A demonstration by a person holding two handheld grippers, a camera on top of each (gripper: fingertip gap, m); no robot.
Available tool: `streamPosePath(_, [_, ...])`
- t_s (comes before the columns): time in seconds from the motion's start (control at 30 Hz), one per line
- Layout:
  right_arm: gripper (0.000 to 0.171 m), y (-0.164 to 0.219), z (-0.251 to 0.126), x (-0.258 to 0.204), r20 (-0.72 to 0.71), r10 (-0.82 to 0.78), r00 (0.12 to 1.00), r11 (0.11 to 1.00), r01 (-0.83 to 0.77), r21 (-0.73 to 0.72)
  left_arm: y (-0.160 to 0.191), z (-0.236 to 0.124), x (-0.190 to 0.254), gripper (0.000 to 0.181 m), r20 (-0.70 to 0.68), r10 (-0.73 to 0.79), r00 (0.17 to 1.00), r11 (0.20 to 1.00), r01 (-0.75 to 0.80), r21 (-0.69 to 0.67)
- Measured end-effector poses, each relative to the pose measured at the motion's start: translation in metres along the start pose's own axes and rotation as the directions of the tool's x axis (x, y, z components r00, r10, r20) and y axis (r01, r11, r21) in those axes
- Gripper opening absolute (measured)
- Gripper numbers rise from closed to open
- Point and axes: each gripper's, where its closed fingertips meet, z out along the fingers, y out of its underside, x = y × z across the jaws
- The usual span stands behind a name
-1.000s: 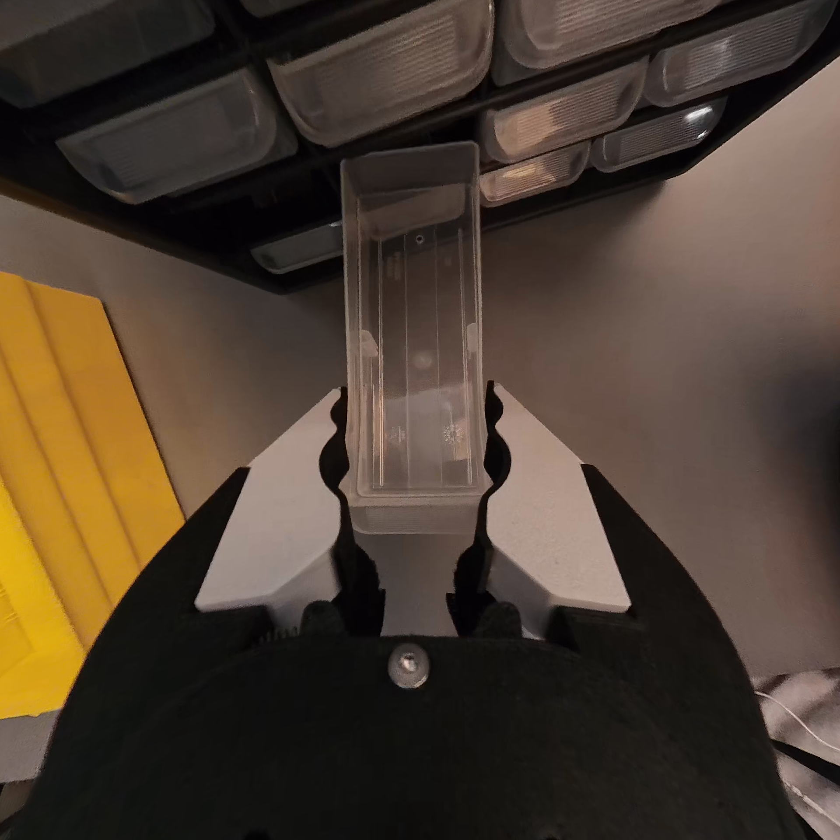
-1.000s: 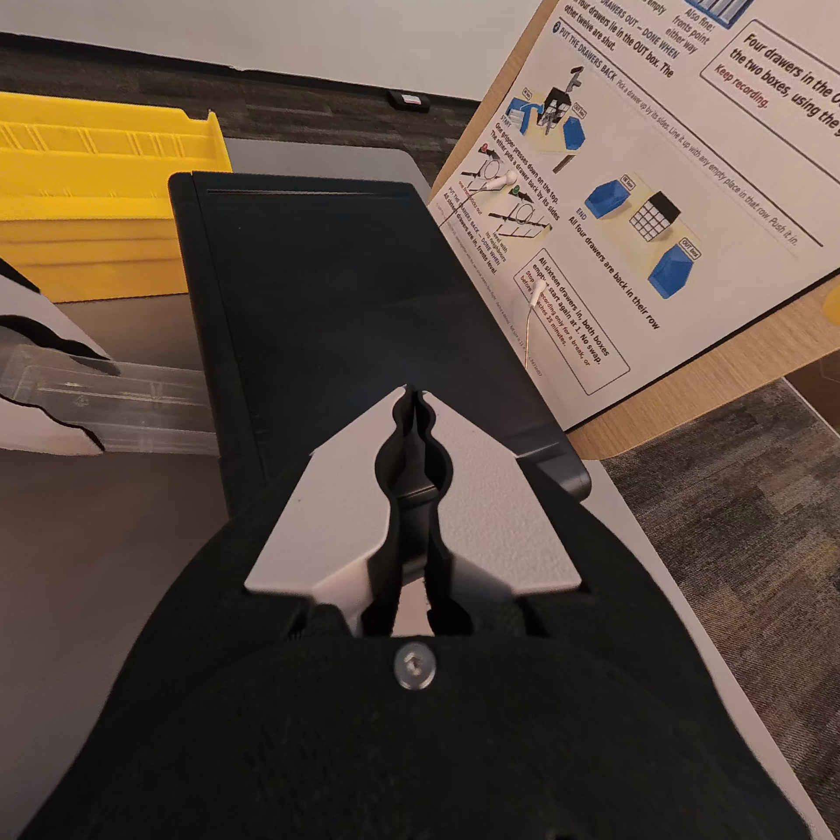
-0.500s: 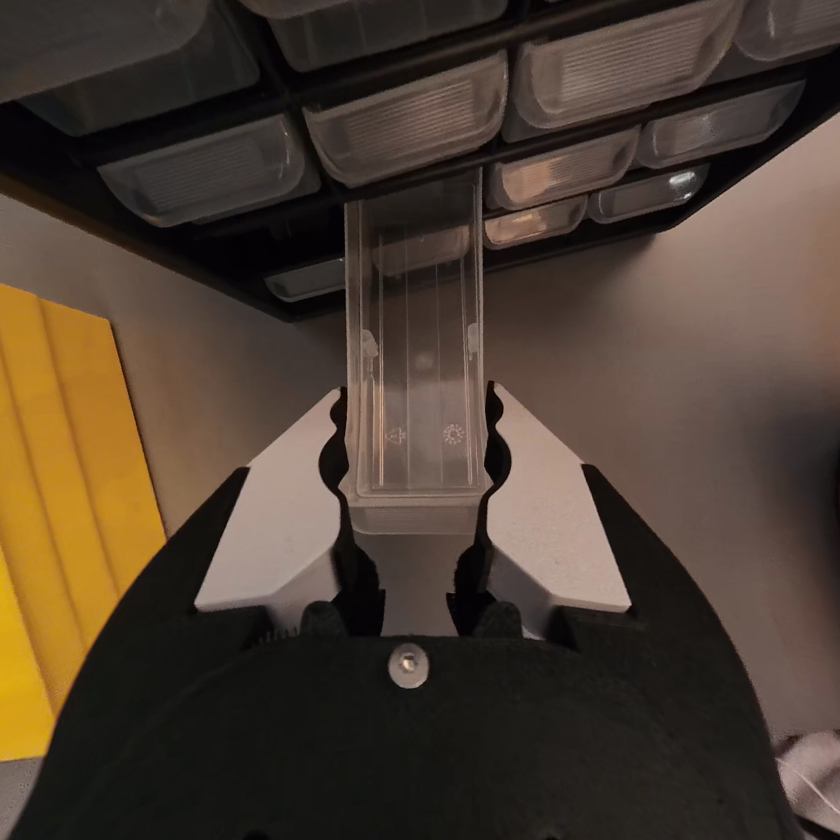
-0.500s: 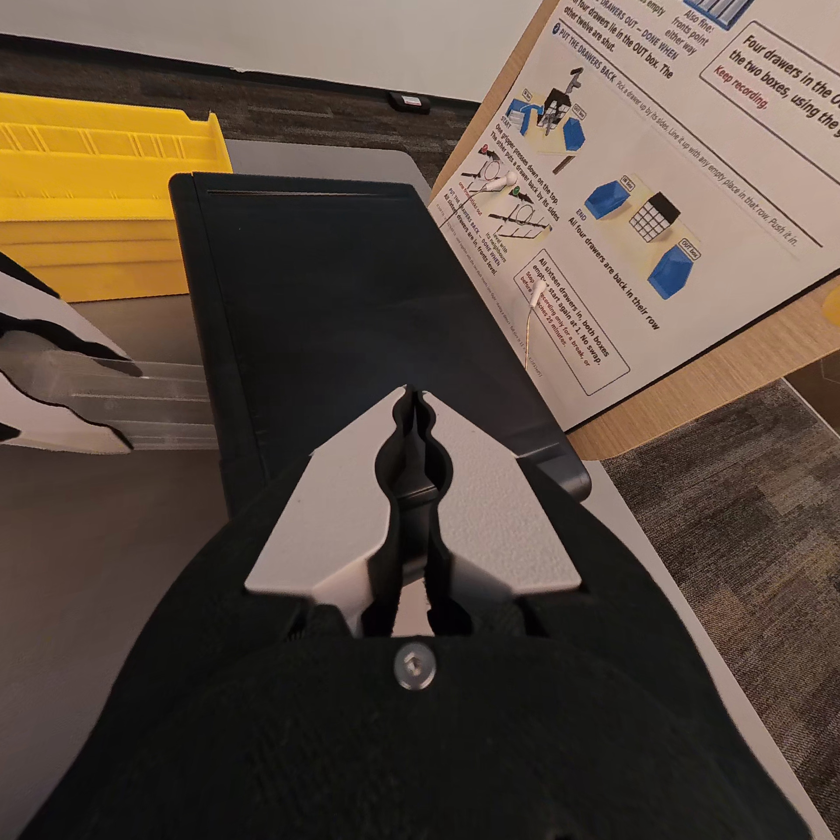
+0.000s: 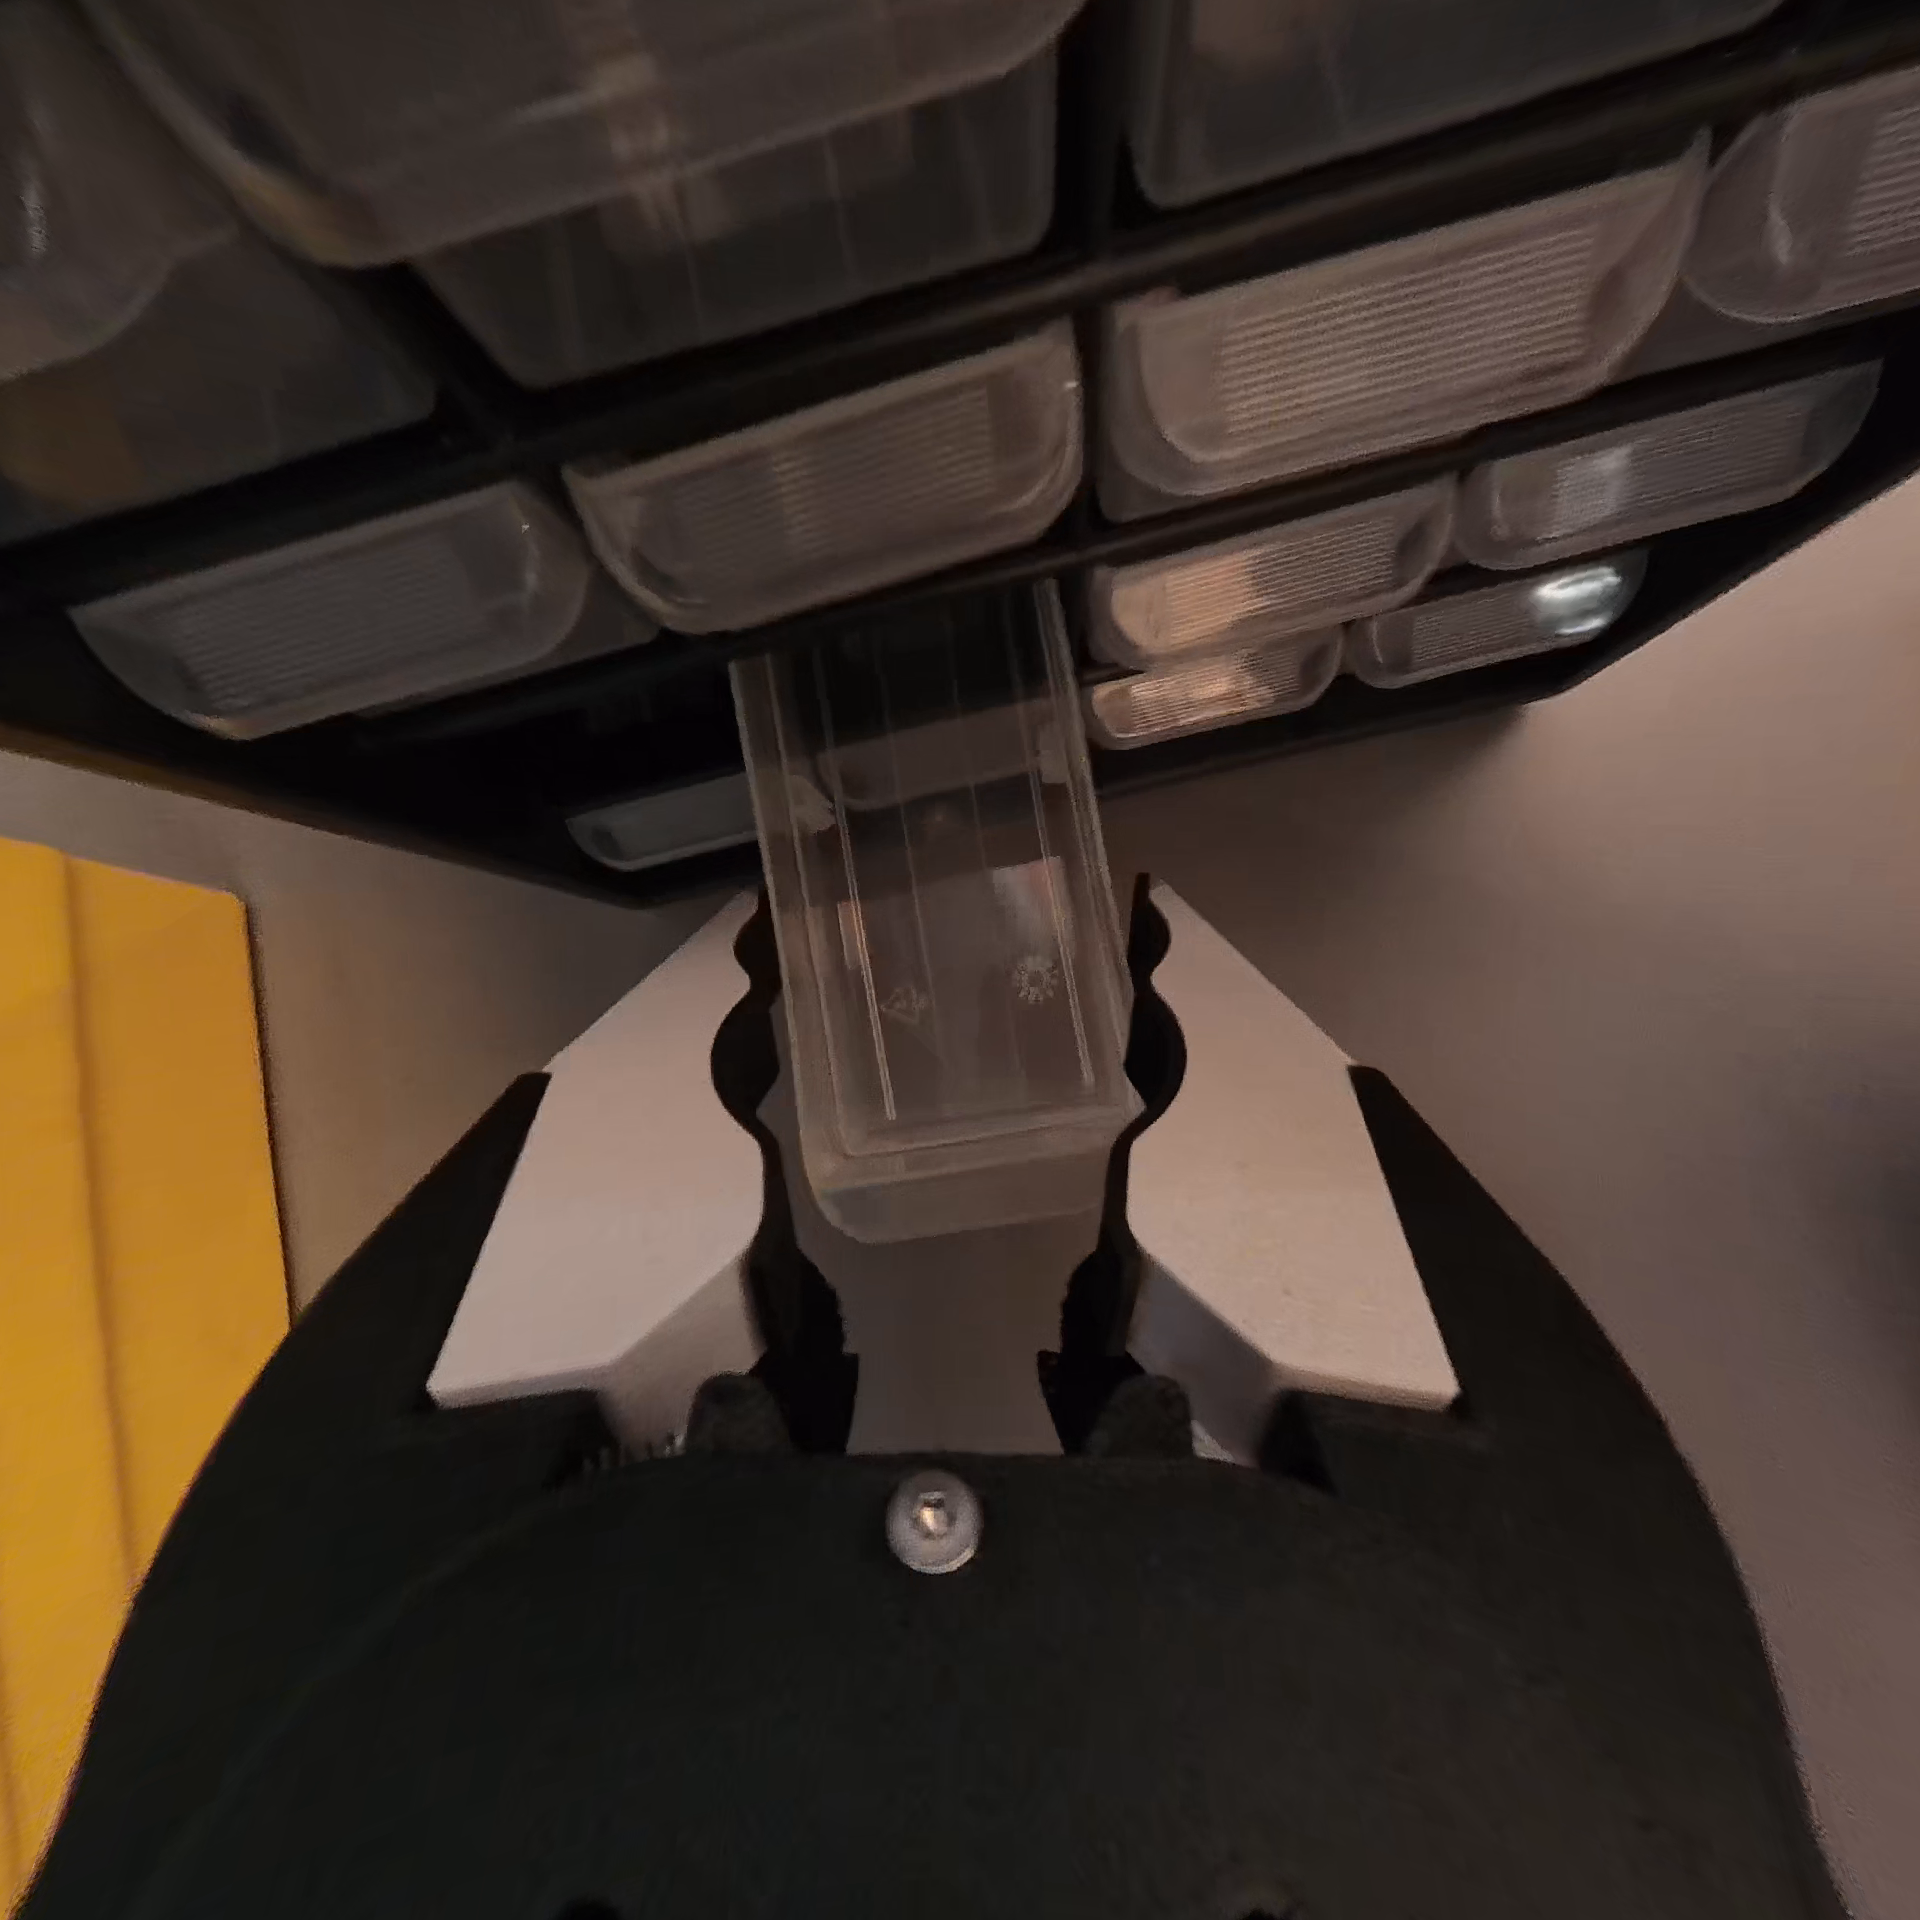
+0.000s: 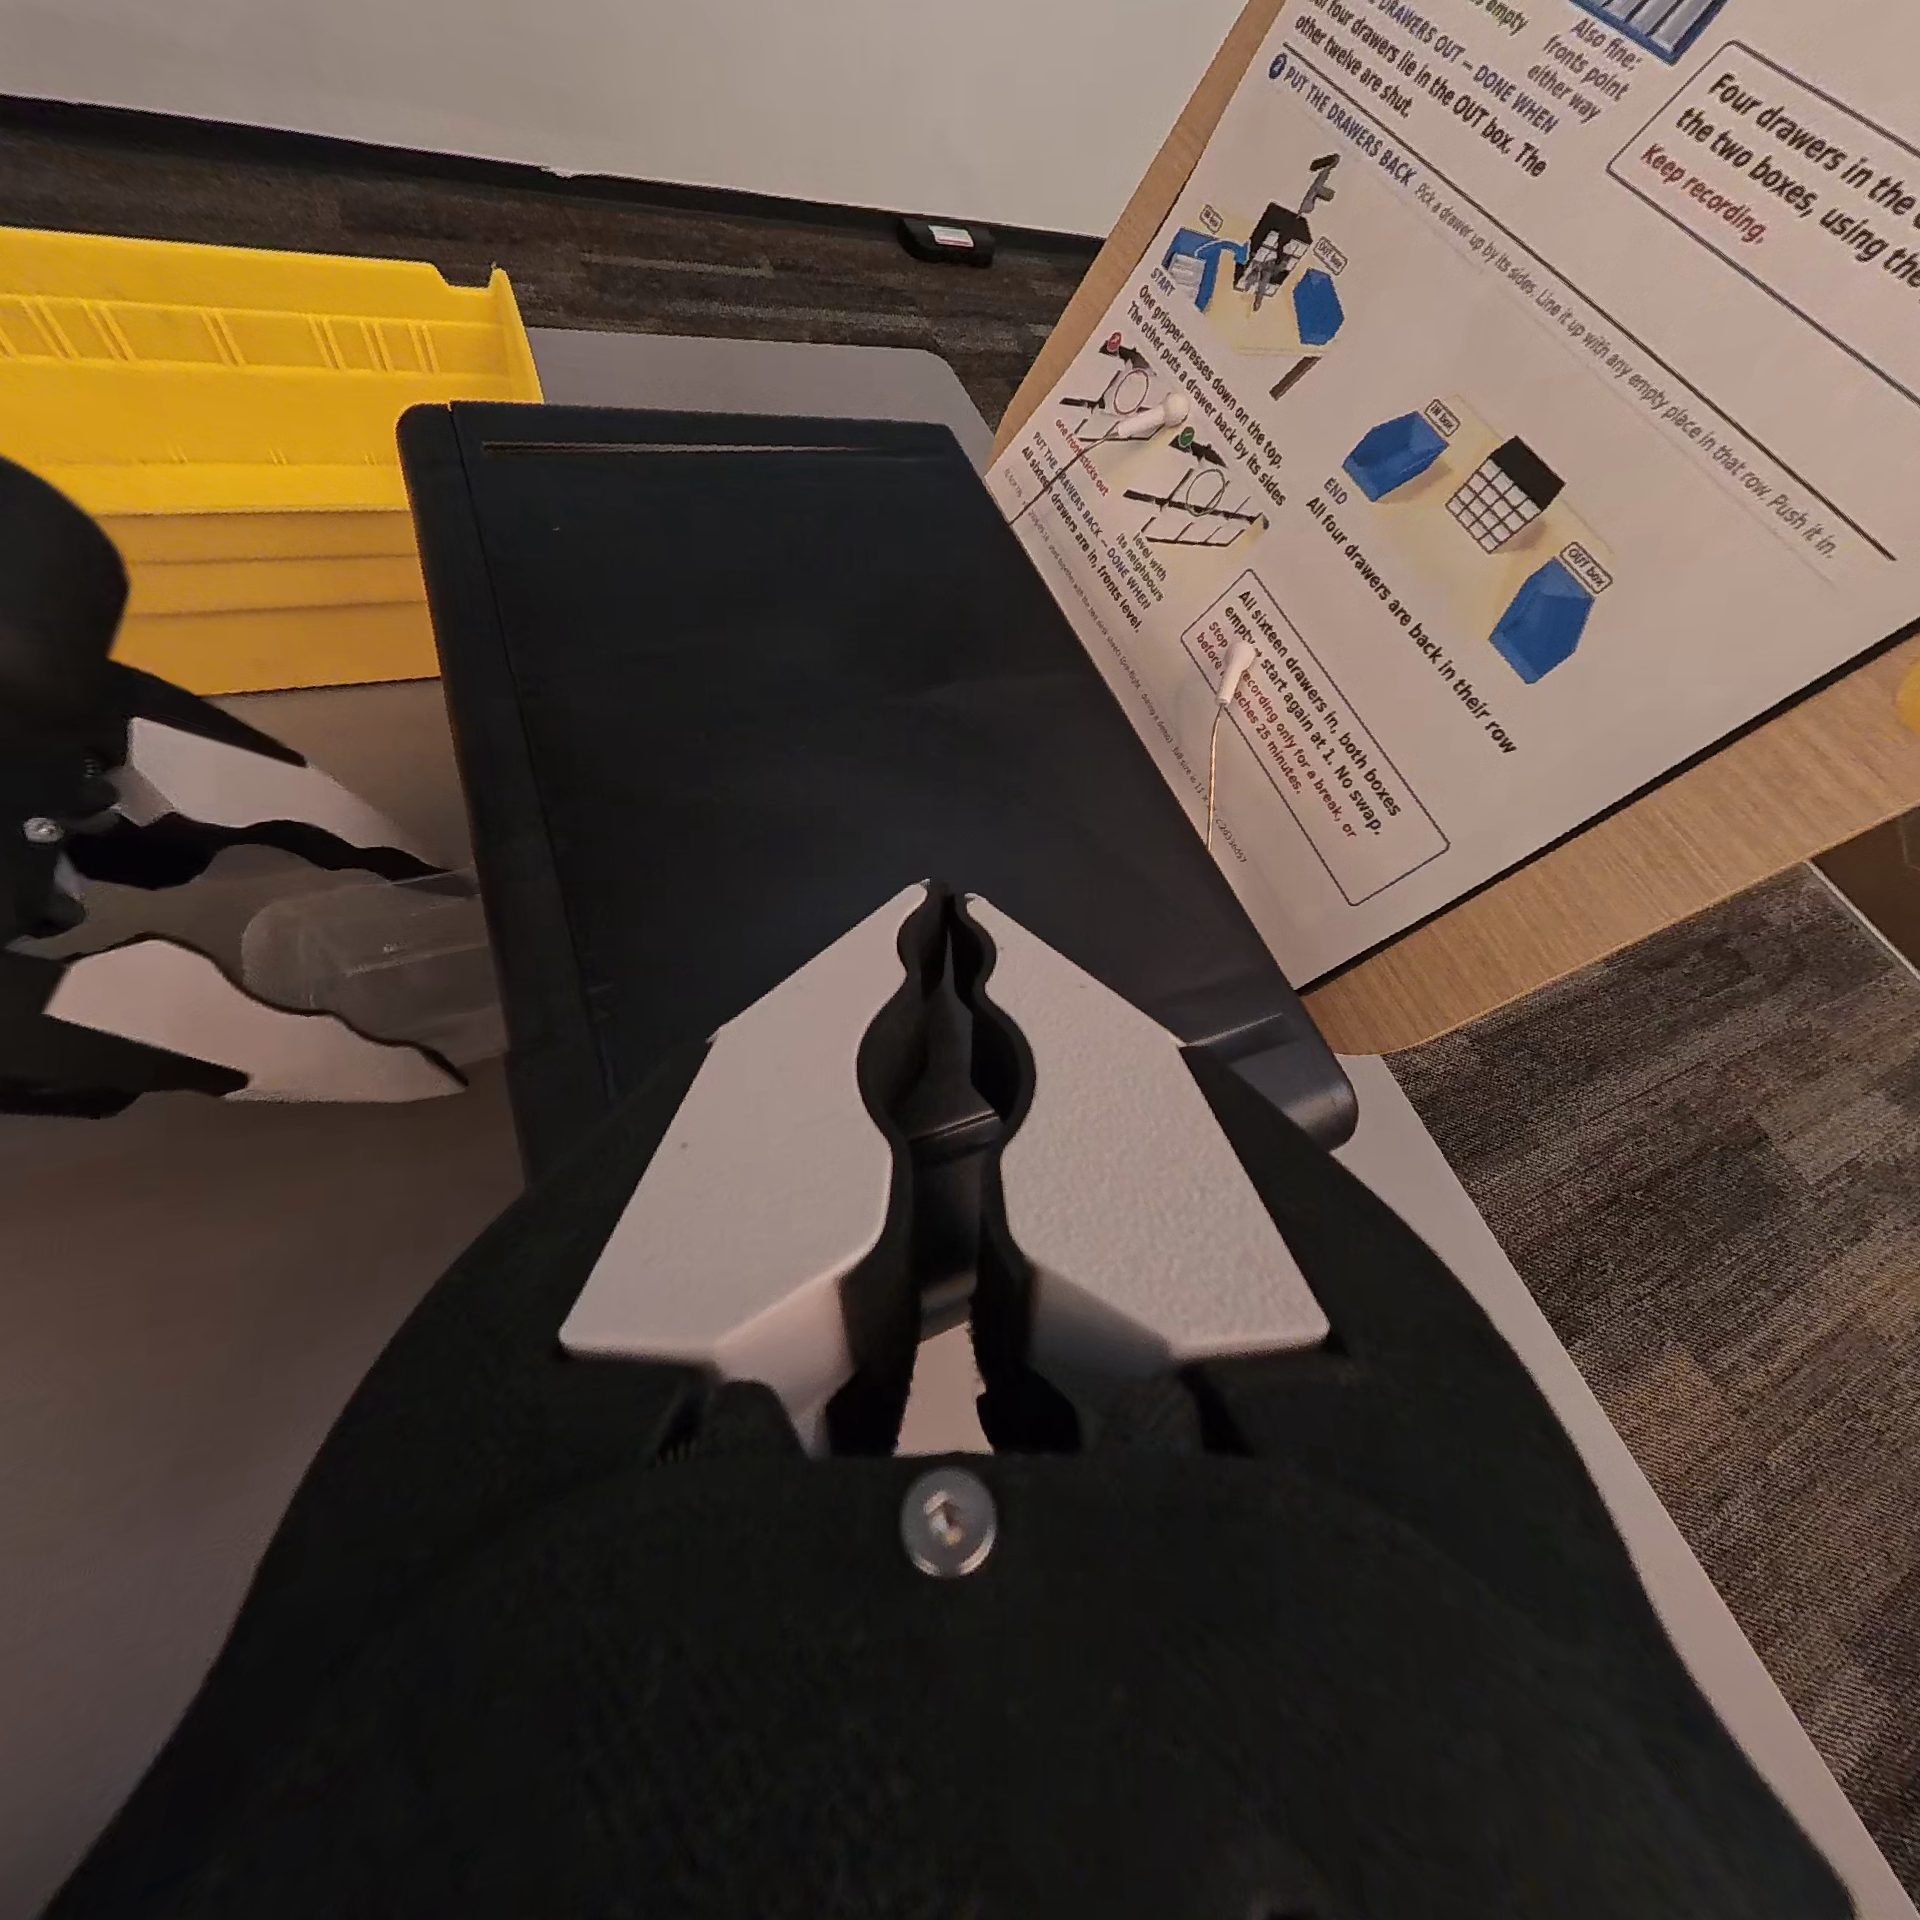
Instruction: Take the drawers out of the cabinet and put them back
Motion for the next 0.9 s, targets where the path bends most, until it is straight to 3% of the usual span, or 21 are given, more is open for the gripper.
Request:
streamPosePath(0.07, [0.000,0.000,0.000,0.000,0.002,0.002,1.000,1.000,-0.002,0.000,-0.002,-0.006,0.005,0.070,-0.019,0.050,0.999,0.998,-0.049,0.047])
streamPosePath(0.13, [0.000,0.000,0.000,0.000,0.006,0.007,1.000,1.000,-0.007,0.001,-0.009,-0.019,0.003,0.086,0.007,0.138,0.990,0.982,-0.137,0.132])
streamPosePath(0.3, [0.000,0.000,0.000,0.000,0.020,0.032,0.999,0.999,-0.032,0.009,-0.019,-0.063,0.013,0.069,0.018,0.374,0.927,0.855,-0.352,0.382])
streamPosePath(0.37, [0.000,0.000,0.000,0.000,0.026,0.037,0.999,0.999,-0.038,0.013,-0.004,-0.063,0.011,0.071,0.046,0.478,0.877,0.816,-0.463,0.347])
streamPosePath(0.5, [0.000,0.000,0.000,0.000,0.034,0.049,0.998,0.999,-0.050,0.017,0.020,-0.057,0.009,0.051,0.144,0.639,0.756,0.698,-0.648,0.306])
streamPosePath(0.67, [0.000,-0.001,-0.001,0.001,0.042,0.069,0.997,0.997,-0.070,0.025,0.028,-0.057,0.026,0.009,0.225,0.751,0.621,0.534,-0.771,0.347])
streamPosePath(0.9, [0.000,-0.001,-0.001,0.001,0.056,0.081,0.995,0.996,-0.082,0.029,0.036,-0.051,0.024,0.018,0.268,0.795,0.544,0.471,-0.832,0.293])
